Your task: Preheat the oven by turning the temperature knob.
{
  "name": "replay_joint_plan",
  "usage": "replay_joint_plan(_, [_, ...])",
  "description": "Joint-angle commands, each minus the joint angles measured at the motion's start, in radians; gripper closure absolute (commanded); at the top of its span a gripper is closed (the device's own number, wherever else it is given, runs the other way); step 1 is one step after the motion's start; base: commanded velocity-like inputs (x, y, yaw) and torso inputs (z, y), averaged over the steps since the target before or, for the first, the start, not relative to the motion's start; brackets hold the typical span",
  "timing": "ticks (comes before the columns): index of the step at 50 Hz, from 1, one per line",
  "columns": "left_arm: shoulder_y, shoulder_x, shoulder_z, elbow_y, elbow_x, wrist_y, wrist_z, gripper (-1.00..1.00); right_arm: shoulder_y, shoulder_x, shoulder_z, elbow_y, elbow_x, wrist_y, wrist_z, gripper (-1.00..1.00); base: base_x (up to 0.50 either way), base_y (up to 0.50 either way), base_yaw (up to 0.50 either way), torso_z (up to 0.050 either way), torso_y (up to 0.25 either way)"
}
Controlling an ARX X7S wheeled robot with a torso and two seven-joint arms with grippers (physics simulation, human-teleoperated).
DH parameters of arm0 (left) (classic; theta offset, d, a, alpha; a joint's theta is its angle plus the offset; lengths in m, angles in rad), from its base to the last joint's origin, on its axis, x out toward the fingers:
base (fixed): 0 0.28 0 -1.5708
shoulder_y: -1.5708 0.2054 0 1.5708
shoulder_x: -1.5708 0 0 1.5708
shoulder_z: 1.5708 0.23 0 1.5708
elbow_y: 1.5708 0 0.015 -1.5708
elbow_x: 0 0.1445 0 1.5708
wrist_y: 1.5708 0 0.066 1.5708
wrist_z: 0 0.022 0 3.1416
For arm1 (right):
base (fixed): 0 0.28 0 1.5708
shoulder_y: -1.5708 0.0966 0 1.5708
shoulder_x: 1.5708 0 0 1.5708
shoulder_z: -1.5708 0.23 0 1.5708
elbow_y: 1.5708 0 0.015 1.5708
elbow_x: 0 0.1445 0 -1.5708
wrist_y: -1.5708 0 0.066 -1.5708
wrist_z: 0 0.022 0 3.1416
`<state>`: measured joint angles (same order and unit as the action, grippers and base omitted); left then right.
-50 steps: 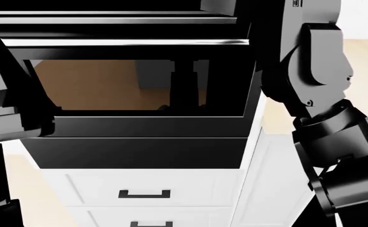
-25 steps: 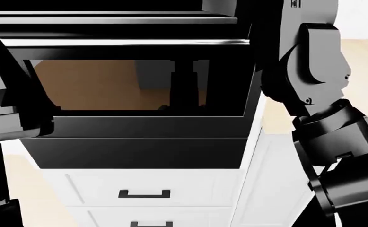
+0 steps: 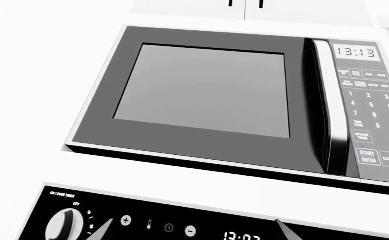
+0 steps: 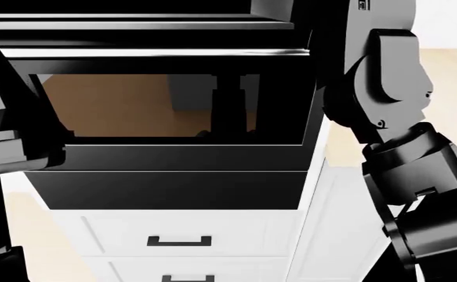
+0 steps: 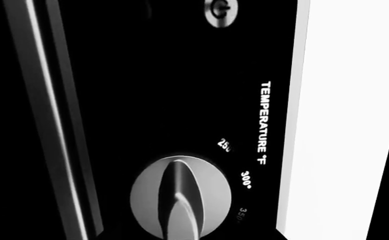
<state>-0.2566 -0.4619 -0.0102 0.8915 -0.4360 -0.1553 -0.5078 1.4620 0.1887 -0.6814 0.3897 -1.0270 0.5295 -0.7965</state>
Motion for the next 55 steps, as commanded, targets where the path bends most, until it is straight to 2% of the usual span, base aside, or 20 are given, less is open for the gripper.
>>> replay_joint_plan(1, [-0.001, -0.003, 0.001, 0.000, -0.002, 0.001, -0.004, -1.00, -0.002, 0.003, -0.003, 0.002, 0.002, 0.003, 0.004, -1.00, 0.00, 0.00, 0.00, 0.008, 0.000])
replay_joint_plan(16, [-0.002, -0.008, 0.002, 0.001, -0.006, 0.002, -0.009, -1.00, 0.000, 0.003, -0.007, 0.002, 0.005, 0.008, 0.005, -1.00, 0.00, 0.00, 0.00, 0.008, 0.000])
replay_joint_plan(17, [-0.003, -0.008, 0.003, 0.001, -0.005, 0.001, -0.010, -1.00, 0.002, 0.004, -0.008, 0.001, 0.005, 0.006, 0.007, 1.00, 0.00, 0.00, 0.00, 0.008, 0.000])
replay_joint_plan(55, [-0.001, -0.020, 0.009, 0.003, -0.010, 0.006, -0.022, -1.00, 0.003, 0.004, 0.014, -0.020, 0.029, 0.040, 0.007, 1.00, 0.00, 0.00, 0.00, 0.008, 0.000])
